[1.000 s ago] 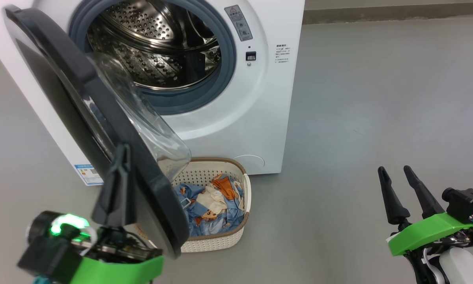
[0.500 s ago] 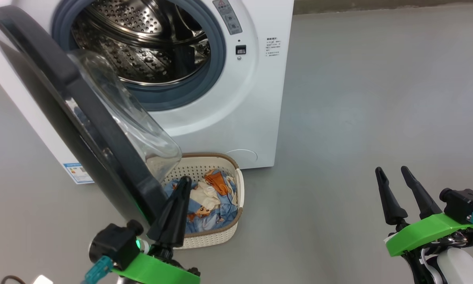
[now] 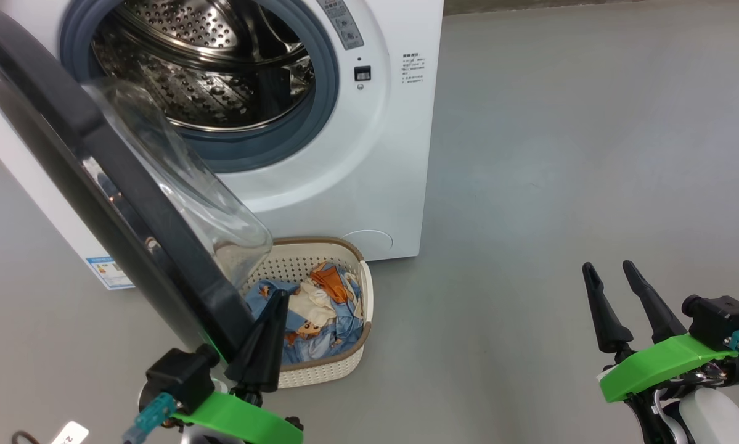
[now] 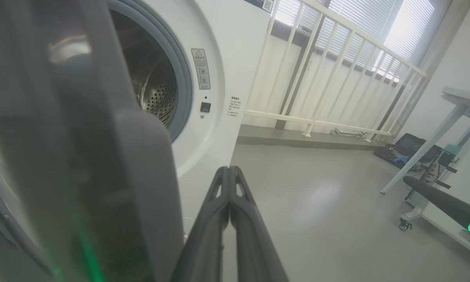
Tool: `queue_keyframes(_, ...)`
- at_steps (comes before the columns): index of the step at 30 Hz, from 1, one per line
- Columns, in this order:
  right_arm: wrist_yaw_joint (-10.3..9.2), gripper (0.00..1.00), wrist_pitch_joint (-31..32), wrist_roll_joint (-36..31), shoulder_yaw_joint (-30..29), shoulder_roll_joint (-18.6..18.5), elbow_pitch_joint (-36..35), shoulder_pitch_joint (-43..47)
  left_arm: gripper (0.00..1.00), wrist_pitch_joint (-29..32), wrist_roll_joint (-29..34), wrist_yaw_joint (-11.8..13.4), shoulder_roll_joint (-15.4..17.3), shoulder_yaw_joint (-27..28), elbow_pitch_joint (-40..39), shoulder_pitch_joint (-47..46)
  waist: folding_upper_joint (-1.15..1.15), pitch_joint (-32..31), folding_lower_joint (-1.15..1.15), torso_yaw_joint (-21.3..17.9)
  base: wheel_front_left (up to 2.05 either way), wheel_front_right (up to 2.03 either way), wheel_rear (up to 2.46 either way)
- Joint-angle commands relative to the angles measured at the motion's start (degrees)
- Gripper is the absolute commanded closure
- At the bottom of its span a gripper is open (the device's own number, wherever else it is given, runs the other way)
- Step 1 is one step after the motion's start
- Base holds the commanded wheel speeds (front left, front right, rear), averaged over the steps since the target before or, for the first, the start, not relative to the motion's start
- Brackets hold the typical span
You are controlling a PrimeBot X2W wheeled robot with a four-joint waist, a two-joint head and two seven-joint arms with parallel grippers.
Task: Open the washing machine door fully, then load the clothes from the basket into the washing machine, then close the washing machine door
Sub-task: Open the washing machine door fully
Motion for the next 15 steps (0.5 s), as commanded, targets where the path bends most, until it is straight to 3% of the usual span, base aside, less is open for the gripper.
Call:
queue_keyframes(1,0.33,0.00,-0.7,0.0,1.2,-0.5,-1.0,-1.6,1.00,-0.7,-0.4,0.6,0.6,2.5,-0.8,-2.9,0.00,-0.1,0.00,0.1,0.00,0.00,0.00)
queue_keyframes(15,0.33,0.00,-0.7,0.4,1.3,-0.3,-0.5,-1.0,1.00,-0.3,-1.8,2.4,2.6,4.8,-1.0,-1.1,0.00,-1.1,0.00,4.0,0.00,0.00,0.00)
